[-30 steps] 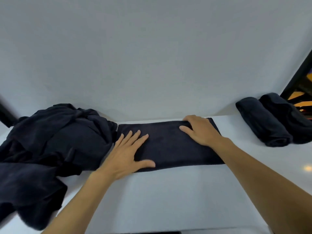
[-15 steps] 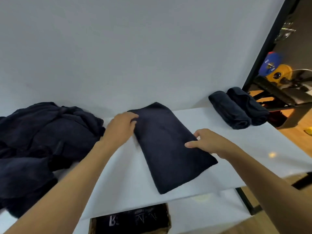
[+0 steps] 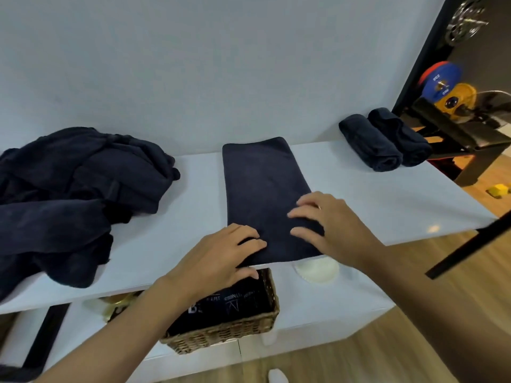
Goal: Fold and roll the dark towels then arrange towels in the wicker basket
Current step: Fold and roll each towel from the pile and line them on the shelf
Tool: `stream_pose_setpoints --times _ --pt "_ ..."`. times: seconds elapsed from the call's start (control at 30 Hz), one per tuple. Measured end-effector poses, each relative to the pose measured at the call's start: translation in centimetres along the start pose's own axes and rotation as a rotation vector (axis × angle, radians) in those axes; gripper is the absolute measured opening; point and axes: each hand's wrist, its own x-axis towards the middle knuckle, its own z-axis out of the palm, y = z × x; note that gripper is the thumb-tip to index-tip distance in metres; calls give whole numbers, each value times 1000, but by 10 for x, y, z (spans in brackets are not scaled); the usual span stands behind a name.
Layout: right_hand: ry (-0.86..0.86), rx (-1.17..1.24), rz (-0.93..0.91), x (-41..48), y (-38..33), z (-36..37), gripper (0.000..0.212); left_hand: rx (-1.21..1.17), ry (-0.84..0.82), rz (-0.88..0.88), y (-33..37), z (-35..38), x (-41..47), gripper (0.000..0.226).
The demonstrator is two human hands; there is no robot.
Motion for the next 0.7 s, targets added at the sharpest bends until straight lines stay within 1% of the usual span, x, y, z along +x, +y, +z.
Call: stream_pose_setpoints --times 0.03,0.1,0.17,0.23,0.3,0.4,0.47,0.53,0.57,0.6,0.67,0.7 --pt "-55 -4 -74 -9 0 3 46 -31 23 -14 0 -2 -2 50" --pt "-141 -131 -171 -25 3 13 61 -62 27 -47 1 -7 -5 49" --pt "-124 -278 -231 -34 9 20 66 -62 22 -64 2 -10 -7 46" --pt "-77 -348 -269 -34 12 20 69 -36 16 -68 4 -14 -11 40" --pt "-12 -364 -323 -32 14 17 63 10 6 -49 3 -16 -18 38" --pt "31 -305 -374 -34 17 12 46 89 49 15 4 -13 -28 33" --pt "7 -270 -371 -33 18 9 31 80 92 36 7 -14 -29 26" --pt "-47 -198 -302 -29 17 2 18 36 108 14 6 -17 -27 26" --pt "-68 -121 -235 -27 17 -2 17 -14 112 -49 7 -20 -25 24" --pt "-75 9 -150 -25 18 -4 18 -111 121 -168 9 -25 -23 20" --pt "-72 327 12 -20 18 -8 22 -387 170 -480 7 -31 -16 13" --pt "-68 437 70 -16 17 -11 24 -523 195 -608 6 -33 -10 14"
